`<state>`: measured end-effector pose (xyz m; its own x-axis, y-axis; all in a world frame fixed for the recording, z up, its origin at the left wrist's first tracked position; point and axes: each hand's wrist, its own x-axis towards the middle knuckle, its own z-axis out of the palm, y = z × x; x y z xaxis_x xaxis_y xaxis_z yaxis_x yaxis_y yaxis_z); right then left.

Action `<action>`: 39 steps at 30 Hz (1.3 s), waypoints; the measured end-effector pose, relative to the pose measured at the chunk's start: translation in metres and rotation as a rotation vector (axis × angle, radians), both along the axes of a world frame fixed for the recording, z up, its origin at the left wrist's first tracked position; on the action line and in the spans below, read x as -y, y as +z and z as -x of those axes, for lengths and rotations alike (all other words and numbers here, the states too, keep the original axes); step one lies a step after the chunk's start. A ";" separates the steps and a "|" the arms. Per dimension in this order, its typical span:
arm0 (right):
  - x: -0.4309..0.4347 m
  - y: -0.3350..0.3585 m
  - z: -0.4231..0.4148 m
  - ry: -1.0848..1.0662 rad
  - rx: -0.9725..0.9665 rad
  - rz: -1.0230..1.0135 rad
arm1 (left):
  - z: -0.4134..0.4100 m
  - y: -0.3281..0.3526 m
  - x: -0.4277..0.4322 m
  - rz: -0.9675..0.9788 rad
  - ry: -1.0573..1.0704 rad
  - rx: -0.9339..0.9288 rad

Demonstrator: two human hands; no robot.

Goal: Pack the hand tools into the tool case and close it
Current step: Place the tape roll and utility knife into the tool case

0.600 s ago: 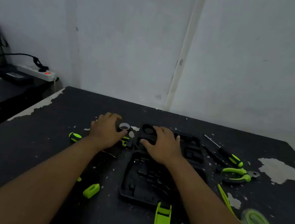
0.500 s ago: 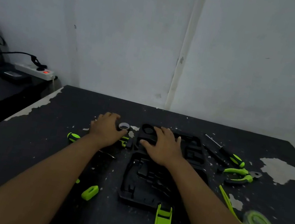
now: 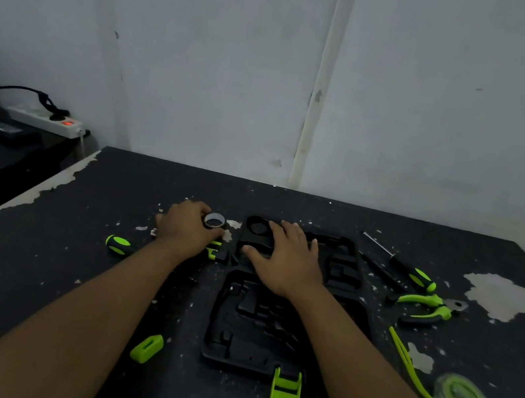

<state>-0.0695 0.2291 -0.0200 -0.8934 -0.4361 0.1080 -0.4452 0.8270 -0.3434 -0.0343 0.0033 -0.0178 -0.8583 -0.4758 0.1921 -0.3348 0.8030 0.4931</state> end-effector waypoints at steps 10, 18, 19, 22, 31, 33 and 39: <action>-0.006 0.005 0.007 0.013 -0.013 0.043 | 0.000 0.006 -0.030 -0.096 -0.147 -0.244; -0.033 0.005 0.019 0.019 -0.041 -0.001 | 0.006 0.003 -0.046 -0.126 -0.218 -0.233; -0.034 0.004 0.019 0.022 -0.038 0.014 | 0.007 0.002 -0.048 -0.124 -0.223 -0.229; -0.034 0.000 0.020 0.020 -0.027 0.062 | 0.011 -0.002 -0.053 -0.141 -0.232 -0.232; -0.033 -0.004 0.022 0.017 -0.025 0.079 | 0.023 -0.005 -0.060 -0.142 -0.215 -0.199; -0.034 -0.005 0.023 0.018 -0.027 0.084 | 0.025 -0.005 -0.061 -0.151 -0.201 -0.191; -0.035 -0.007 0.023 0.018 -0.031 0.091 | 0.029 -0.006 -0.063 -0.167 -0.174 -0.172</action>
